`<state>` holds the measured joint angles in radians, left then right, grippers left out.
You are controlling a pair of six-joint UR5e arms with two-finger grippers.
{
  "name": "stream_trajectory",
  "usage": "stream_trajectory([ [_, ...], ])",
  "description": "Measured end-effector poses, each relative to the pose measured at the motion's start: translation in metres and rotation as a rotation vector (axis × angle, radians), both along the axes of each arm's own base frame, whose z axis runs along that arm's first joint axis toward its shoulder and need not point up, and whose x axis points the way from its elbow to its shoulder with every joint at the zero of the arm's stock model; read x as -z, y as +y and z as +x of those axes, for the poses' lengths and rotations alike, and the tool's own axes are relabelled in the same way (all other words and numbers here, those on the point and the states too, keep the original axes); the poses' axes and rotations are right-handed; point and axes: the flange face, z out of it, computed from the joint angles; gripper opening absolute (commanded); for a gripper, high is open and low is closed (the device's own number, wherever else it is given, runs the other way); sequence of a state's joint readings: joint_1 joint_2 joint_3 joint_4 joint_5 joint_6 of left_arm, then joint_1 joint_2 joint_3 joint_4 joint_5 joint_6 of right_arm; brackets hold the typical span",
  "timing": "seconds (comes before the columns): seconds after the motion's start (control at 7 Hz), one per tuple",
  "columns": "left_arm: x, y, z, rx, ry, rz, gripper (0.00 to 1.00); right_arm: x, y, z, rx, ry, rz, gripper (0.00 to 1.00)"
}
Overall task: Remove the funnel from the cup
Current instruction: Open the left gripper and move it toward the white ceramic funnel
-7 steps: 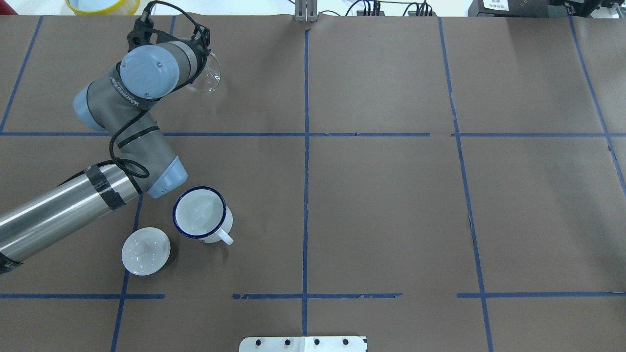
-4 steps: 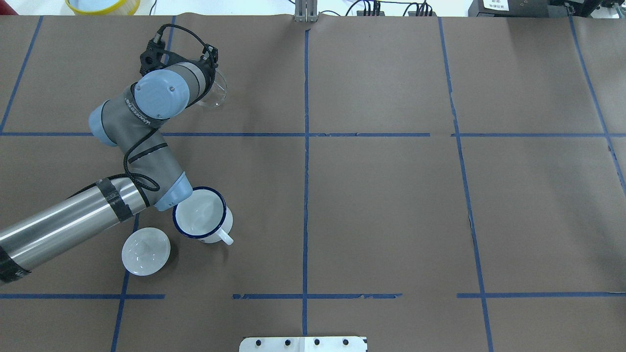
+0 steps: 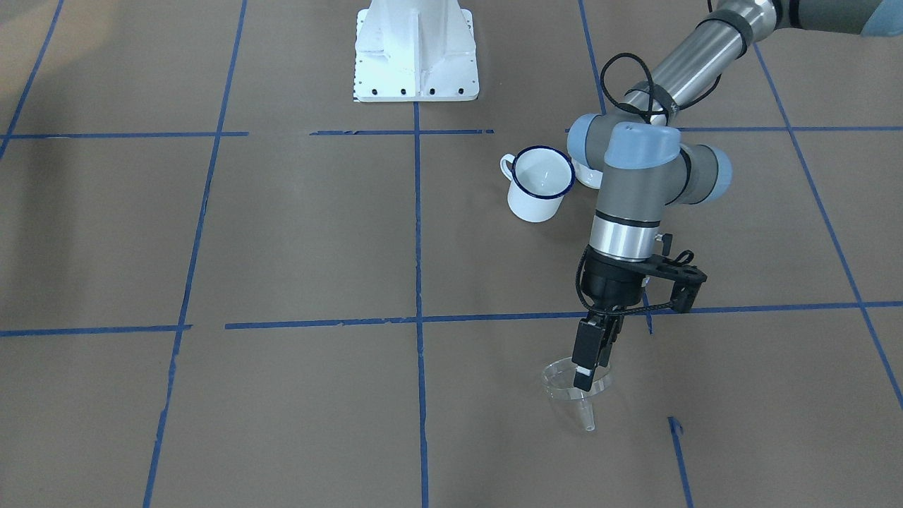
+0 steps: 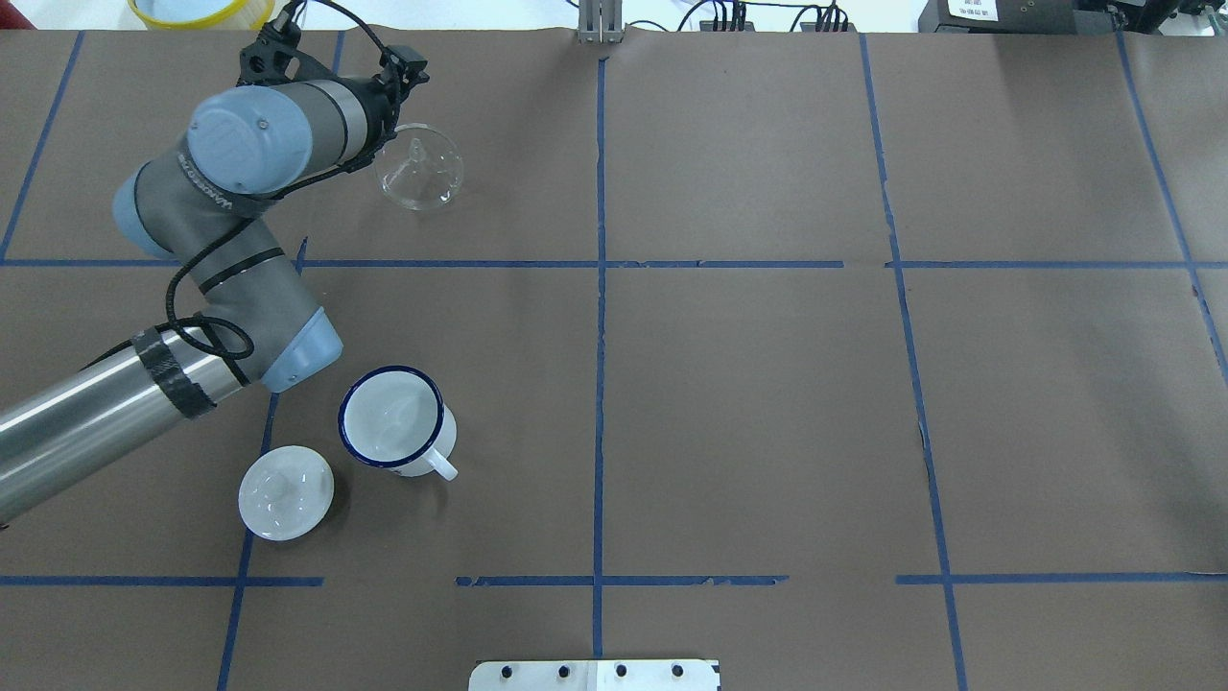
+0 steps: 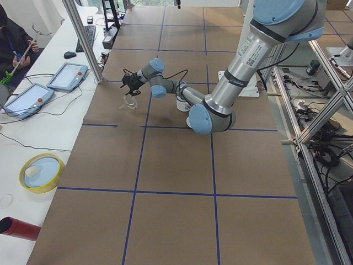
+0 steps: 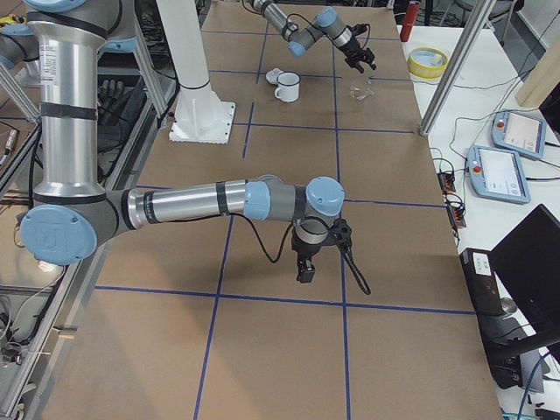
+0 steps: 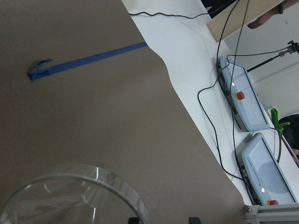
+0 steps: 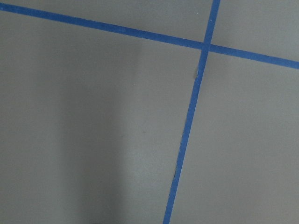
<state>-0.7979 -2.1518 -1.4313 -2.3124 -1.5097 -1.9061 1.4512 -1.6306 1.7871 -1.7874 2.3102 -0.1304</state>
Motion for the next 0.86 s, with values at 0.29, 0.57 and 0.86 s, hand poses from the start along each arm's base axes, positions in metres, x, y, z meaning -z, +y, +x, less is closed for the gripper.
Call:
stream_trajectory([
  [0.29, 0.006, 0.041, -0.063, -0.227, -0.148, 0.035, 1.0, 0.0, 0.0, 0.0, 0.0, 0.0, 0.0, 1.0],
  [0.57, 0.02, 0.083, -0.116, -0.448, -0.345, 0.067, 1.0, 0.0, 0.0, 0.0, 0.0, 0.0, 0.0, 1.0],
  [0.86, -0.002, 0.142, -0.164, -0.597, -0.486, 0.168, 1.0, 0.0, 0.0, 0.0, 0.0, 0.0, 0.0, 1.0],
])
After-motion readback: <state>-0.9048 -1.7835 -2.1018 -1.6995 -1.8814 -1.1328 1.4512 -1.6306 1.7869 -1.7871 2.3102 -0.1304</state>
